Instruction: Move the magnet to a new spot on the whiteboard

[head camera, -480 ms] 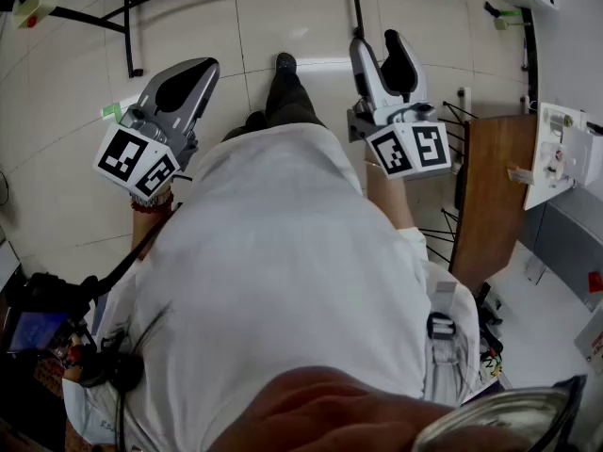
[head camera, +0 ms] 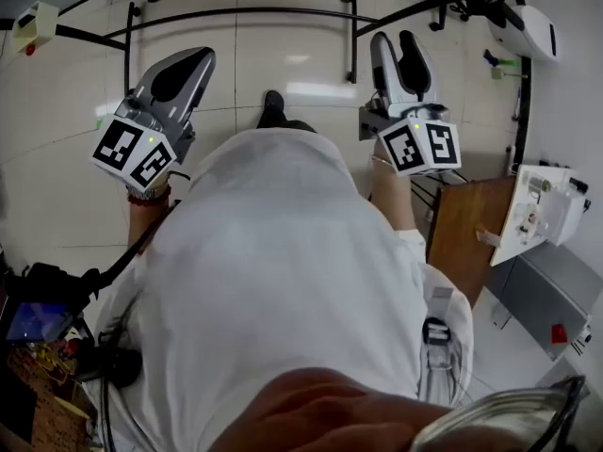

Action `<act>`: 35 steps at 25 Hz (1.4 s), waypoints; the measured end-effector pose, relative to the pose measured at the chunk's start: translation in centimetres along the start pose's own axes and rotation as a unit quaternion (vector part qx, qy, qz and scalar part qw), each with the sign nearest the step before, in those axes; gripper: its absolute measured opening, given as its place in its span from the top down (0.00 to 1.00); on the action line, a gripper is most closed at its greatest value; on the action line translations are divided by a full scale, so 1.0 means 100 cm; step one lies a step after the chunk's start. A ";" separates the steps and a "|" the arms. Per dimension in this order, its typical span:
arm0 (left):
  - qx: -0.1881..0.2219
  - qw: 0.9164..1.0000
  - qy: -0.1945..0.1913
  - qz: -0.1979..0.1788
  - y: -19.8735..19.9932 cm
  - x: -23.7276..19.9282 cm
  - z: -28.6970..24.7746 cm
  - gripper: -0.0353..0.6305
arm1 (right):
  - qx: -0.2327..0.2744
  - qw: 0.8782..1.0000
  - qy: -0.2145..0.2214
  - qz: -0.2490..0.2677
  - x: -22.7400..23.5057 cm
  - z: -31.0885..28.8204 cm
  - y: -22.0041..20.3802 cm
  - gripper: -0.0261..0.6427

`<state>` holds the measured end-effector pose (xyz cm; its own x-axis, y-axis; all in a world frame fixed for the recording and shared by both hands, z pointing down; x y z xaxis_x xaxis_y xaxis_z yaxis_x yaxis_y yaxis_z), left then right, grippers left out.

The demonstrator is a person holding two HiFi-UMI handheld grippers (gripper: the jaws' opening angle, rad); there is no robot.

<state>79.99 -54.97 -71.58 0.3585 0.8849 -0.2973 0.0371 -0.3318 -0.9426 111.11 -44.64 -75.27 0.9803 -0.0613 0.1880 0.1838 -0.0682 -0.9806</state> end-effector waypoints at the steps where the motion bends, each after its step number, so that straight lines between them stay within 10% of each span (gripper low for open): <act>1: 0.005 1.000 0.005 -0.003 0.006 -0.005 -0.013 0.95 | 0.001 1.000 -0.001 -0.002 0.010 -0.010 0.003 0.68; 12: 0.006 0.999 0.012 -0.050 0.075 -0.062 -0.115 0.95 | 0.069 0.998 0.008 -0.008 0.085 -0.118 0.040 0.68; 20: -0.019 0.997 -0.032 -0.069 0.107 -0.170 -0.146 0.95 | 0.090 0.977 -0.076 0.178 0.037 -0.226 0.100 0.69; 25: -0.008 0.979 -0.118 -0.166 0.124 -0.151 -0.160 0.95 | 0.094 0.972 -0.101 0.191 0.041 -0.245 0.138 0.69; 35: -0.033 0.979 -0.151 -0.136 0.125 -0.134 -0.182 0.95 | 0.073 0.968 -0.142 0.192 0.068 -0.236 0.155 0.76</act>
<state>92.64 -76.88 -76.62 0.0347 0.9963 -0.0784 0.1560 -0.0829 -0.9843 118.89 -69.62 -87.91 0.9551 0.2241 -0.1937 -0.2092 0.0478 -0.9767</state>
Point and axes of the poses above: the fingertips, and each gripper's own axes: z backward along the fingers, x to its right, y out of its top, the point moved 8 cm from there along z, backward along the fingers, and after that the axes turned 1 degree about -x, right-handed, at the moved point
